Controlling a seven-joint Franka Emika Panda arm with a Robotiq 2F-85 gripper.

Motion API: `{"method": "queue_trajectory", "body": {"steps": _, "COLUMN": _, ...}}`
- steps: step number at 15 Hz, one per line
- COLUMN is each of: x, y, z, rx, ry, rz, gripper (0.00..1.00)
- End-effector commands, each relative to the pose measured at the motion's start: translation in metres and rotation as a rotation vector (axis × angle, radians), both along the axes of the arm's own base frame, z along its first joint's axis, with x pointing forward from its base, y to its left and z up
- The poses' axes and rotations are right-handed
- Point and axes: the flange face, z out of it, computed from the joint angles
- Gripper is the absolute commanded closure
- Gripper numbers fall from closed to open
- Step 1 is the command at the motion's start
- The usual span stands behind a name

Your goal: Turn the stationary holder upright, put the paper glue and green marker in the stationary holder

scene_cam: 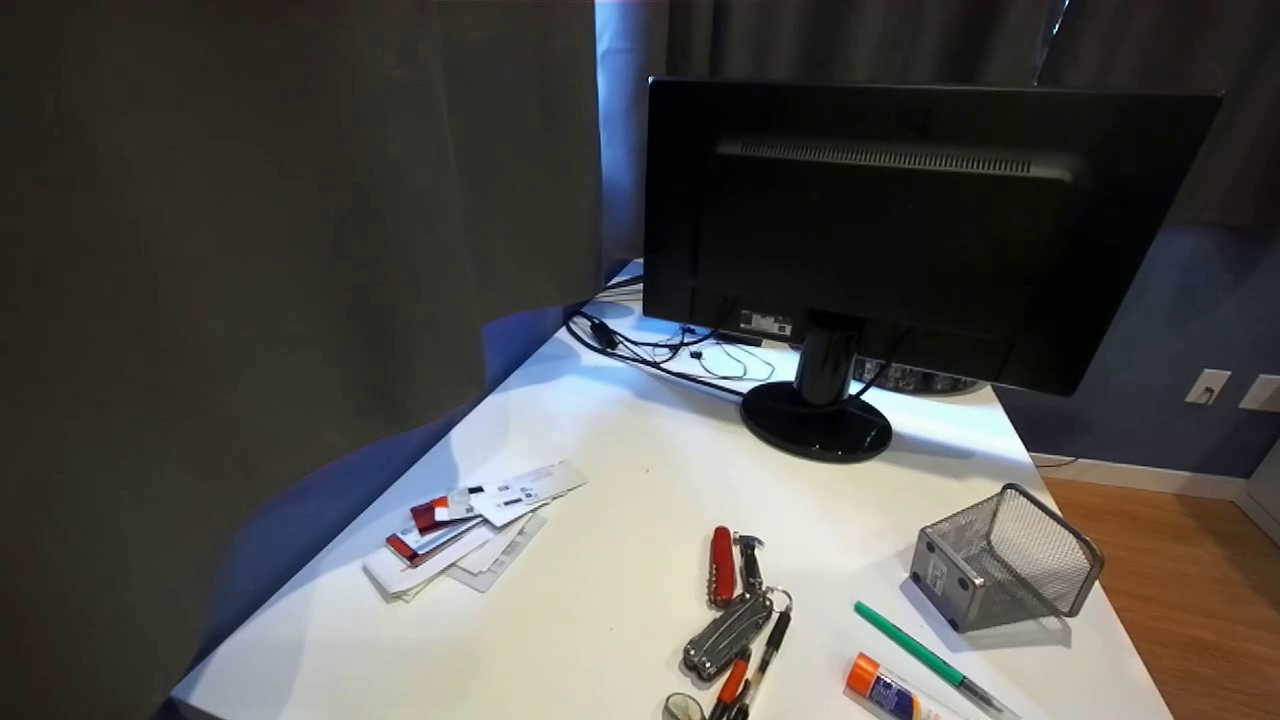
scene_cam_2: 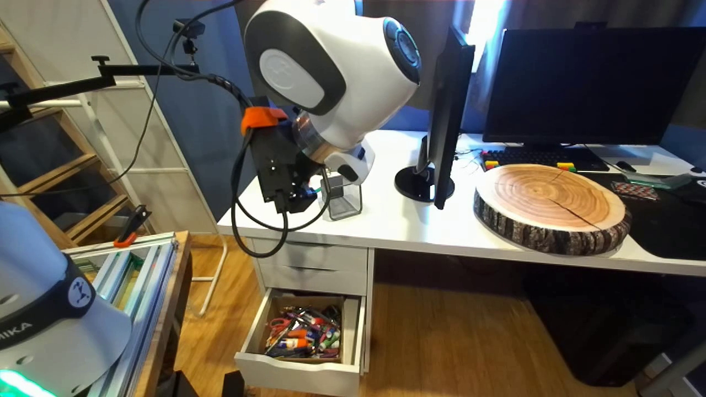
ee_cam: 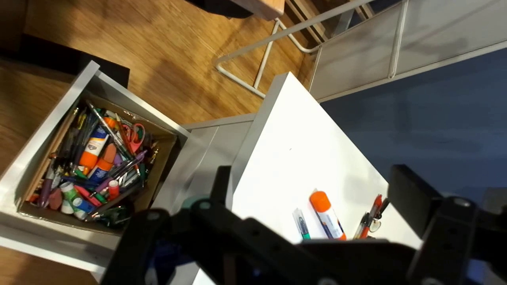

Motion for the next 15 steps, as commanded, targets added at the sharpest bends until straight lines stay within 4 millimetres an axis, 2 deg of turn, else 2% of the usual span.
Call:
{"method": "queue_trajectory", "body": {"steps": 1, "x": 0.011, "y": 0.013, "z": -0.006, "rx": 0.104, "ry": -0.034, "rz": -0.029, "gripper": 0.00}}
{"method": "queue_trajectory", "body": {"steps": 4, "x": 0.023, "y": 0.037, "z": -0.017, "rx": 0.213, "ry": -0.103, "rz": -0.039, "gripper": 0.00}}
{"method": "queue_trajectory", "body": {"steps": 8, "x": 0.044, "y": 0.058, "z": -0.042, "rx": 0.267, "ry": -0.219, "rz": -0.069, "gripper": 0.00}}
{"method": "queue_trajectory", "body": {"steps": 15, "x": 0.086, "y": 0.069, "z": -0.070, "rx": 0.263, "ry": -0.397, "rz": -0.154, "gripper": 0.00}}
